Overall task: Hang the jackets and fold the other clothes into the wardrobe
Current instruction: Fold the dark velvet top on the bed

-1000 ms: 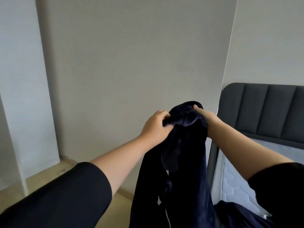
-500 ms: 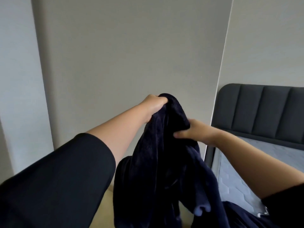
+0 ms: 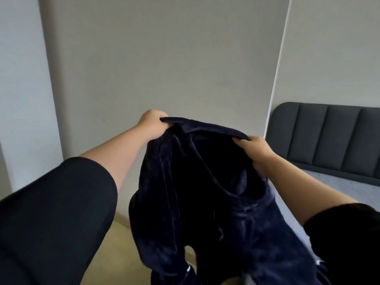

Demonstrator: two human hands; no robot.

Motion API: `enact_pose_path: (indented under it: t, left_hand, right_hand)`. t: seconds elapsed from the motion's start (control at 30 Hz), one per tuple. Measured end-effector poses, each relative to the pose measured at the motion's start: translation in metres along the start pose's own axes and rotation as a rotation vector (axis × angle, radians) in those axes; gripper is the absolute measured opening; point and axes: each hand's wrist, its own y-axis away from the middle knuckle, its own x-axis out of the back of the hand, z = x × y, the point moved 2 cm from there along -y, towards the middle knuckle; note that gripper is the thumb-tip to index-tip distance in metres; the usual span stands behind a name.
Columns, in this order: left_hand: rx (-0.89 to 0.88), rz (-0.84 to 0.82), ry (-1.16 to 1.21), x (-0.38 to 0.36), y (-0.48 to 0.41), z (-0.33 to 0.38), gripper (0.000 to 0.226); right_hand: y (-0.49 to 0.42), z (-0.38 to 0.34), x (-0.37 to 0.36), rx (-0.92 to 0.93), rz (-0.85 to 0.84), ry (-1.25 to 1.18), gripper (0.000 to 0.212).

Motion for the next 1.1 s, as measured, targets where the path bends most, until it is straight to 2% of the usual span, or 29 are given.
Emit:
enact_pose_path:
  t: [0.03, 0.07, 0.1, 0.17, 0.2, 0.23, 0.3, 0.37, 0.43, 0.47, 0.5, 0.53, 0.6, 0.63, 0.7, 0.77, 0.83, 0.9, 0.97, 1.03, 1.1]
  left_hand:
    - [0.013, -0.044, -0.072, 0.000, 0.002, -0.001, 0.009]
    - [0.009, -0.107, -0.107, -0.002, 0.005, 0.001, 0.018]
    - [-0.009, -0.211, -0.061, -0.007, 0.009, 0.005, 0.031]
    - [-0.003, -0.538, 0.200, -0.020, 0.024, 0.019, 0.051]
    - [0.013, -0.669, 0.277, -0.027, 0.031, 0.026, 0.055]
    - [0.018, -0.722, 0.282, -0.034, 0.036, 0.032, 0.055]
    - [-0.022, -0.642, 0.194, -0.046, 0.037, 0.034, 0.042]
    - [-0.051, -0.428, 0.051, -0.048, 0.032, 0.031, 0.016]
    - [-0.041, -0.178, -0.224, -0.038, 0.024, 0.022, 0.012]
    - [-0.003, -0.053, -0.301, -0.027, 0.019, 0.015, 0.015]
    - [0.050, -0.011, -0.286, -0.014, 0.014, 0.005, 0.016]
    - [0.103, -0.061, -0.179, -0.004, 0.010, -0.004, 0.016]
    - [0.157, -0.418, 0.088, 0.008, 0.014, -0.013, 0.008]
    - [0.139, -0.553, 0.101, 0.009, 0.018, -0.014, 0.011]
    - [0.114, -0.640, 0.014, 0.004, 0.024, -0.016, 0.024]
    - [0.103, -0.562, -0.073, -0.002, 0.025, -0.019, 0.025]
    - [0.097, -0.371, -0.097, 0.003, 0.019, -0.027, 0.023]
    - [0.092, -0.203, -0.006, 0.019, 0.011, -0.035, 0.022]
    - [0.084, -0.114, 0.115, 0.040, 0.004, -0.037, 0.018]
    - [0.081, 0.019, 0.129, 0.060, -0.003, -0.039, 0.024]
    - [0.082, 0.160, 0.031, 0.078, -0.010, -0.041, 0.025]
  right_hand:
    - [0.001, -0.004, -0.006, 0.000, -0.011, -0.030, 0.015]
    - [0.002, -0.008, -0.013, 0.001, -0.022, -0.051, 0.017]
    - [0.002, -0.013, -0.019, 0.009, -0.032, -0.069, 0.018]
    - [0.002, -0.024, -0.033, 0.040, -0.051, -0.052, 0.017]
    - [0.003, -0.029, -0.038, 0.060, -0.060, -0.016, 0.016]
    - [0.003, -0.034, -0.043, 0.079, -0.065, 0.014, 0.016]
    - [0.005, -0.037, -0.052, 0.102, -0.074, 0.044, 0.018]
    - [0.006, -0.036, -0.059, 0.138, -0.065, 0.087, 0.012]
    - [0.005, -0.033, -0.063, 0.207, -0.032, 0.207, 0.008]
    - [0.003, -0.032, -0.065, 0.233, -0.001, 0.269, 0.009]
    - [0.000, -0.030, -0.068, 0.239, 0.041, 0.307, 0.012]
    - [-0.002, -0.029, -0.073, 0.234, 0.074, 0.317, 0.014]
    - [-0.006, -0.030, -0.088, 0.230, 0.079, 0.305, 0.016]
    - [-0.007, -0.032, -0.101, 0.237, 0.059, 0.298, 0.016]
    - [-0.008, -0.042, -0.129, 0.260, 0.026, 0.254, 0.018]
    - [-0.009, -0.060, -0.156, 0.296, 0.000, 0.195, 0.017]
    - [-0.013, -0.082, -0.176, 0.354, -0.024, 0.155, 0.016]
    - [-0.018, -0.104, -0.187, 0.410, -0.010, 0.122, 0.013]
    - [-0.023, -0.124, -0.191, 0.463, -0.001, 0.102, 0.016]
    - [-0.026, -0.140, -0.194, 0.514, -0.022, 0.122, 0.014]
    - [-0.029, -0.148, -0.194, 0.569, -0.028, 0.229, 0.014]
